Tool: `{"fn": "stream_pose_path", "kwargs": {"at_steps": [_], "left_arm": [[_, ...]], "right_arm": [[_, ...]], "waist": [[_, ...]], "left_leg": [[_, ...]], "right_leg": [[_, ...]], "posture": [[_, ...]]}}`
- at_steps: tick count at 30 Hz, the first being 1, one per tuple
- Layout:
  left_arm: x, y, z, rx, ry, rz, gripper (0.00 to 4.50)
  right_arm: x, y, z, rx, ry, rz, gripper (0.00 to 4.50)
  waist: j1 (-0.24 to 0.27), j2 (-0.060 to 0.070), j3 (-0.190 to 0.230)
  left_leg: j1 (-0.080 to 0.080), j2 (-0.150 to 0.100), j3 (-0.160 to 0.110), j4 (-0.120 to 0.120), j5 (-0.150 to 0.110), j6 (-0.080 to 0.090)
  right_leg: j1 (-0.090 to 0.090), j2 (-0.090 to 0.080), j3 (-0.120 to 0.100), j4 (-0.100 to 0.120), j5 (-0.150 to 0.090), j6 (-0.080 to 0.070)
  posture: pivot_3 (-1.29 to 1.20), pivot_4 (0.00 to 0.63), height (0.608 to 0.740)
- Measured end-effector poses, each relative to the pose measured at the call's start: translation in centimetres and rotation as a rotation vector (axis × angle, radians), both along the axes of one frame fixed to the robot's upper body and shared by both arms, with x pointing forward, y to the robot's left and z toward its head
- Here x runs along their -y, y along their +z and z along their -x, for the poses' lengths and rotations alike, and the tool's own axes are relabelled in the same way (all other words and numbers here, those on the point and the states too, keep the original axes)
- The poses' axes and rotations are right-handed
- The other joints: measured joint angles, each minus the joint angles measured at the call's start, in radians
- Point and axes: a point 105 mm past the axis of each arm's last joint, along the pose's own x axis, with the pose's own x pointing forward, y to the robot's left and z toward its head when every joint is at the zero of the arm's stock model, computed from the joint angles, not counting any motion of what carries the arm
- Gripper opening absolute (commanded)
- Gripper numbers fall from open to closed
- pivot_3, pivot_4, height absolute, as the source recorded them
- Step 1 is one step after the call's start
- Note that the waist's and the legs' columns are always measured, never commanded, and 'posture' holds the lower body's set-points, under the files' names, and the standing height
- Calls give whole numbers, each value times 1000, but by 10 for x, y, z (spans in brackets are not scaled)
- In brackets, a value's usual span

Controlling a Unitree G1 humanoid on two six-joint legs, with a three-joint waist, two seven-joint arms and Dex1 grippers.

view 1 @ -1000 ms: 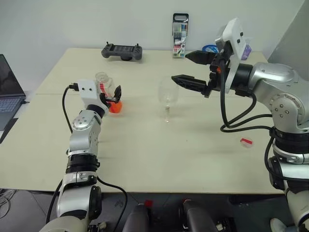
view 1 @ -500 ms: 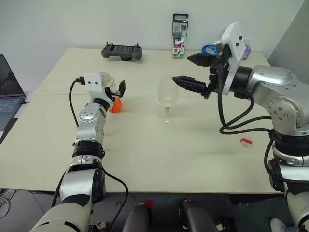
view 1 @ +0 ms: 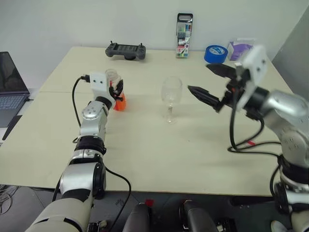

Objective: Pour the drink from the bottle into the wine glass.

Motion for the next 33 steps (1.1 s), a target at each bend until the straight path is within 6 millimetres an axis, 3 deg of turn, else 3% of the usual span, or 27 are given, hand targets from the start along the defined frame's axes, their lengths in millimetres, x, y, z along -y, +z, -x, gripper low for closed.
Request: {"fn": "stream_pose_path", "kwargs": {"at_steps": [4,7,15,33], "left_arm": [[33,50,-1,140,-123,-158,1706],[56,71,2,228,-197,-298,1705],[97,50,10,284,-359,-644,1689],[102,59,17,473,-331,-1022,1689]], "right_arm": [[15,-44,22,-91,-58,-107,4500],[15,-60,29,-114,-94,-164,4500],[19,-72,29,-23,-179,-161,4500],[15,-76,26,-6,-184,-136,4500]], "waist": [[7,-1,0],[-1,0,0],[-18,0,0],[-15,-1,0]], "left_leg": [[1,0,2,0,0,0],[5,0,4,0,0,0],[4,2,5,0,0,0],[4,2,5,1,0,0]], "right_leg": [[0,4,1,1,-1,1],[2,6,6,2,-1,1],[1,12,5,2,-2,3],[1,11,5,3,-2,3]], "posture": [[0,150,740],[0,150,740],[0,150,740],[0,150,740]]}}
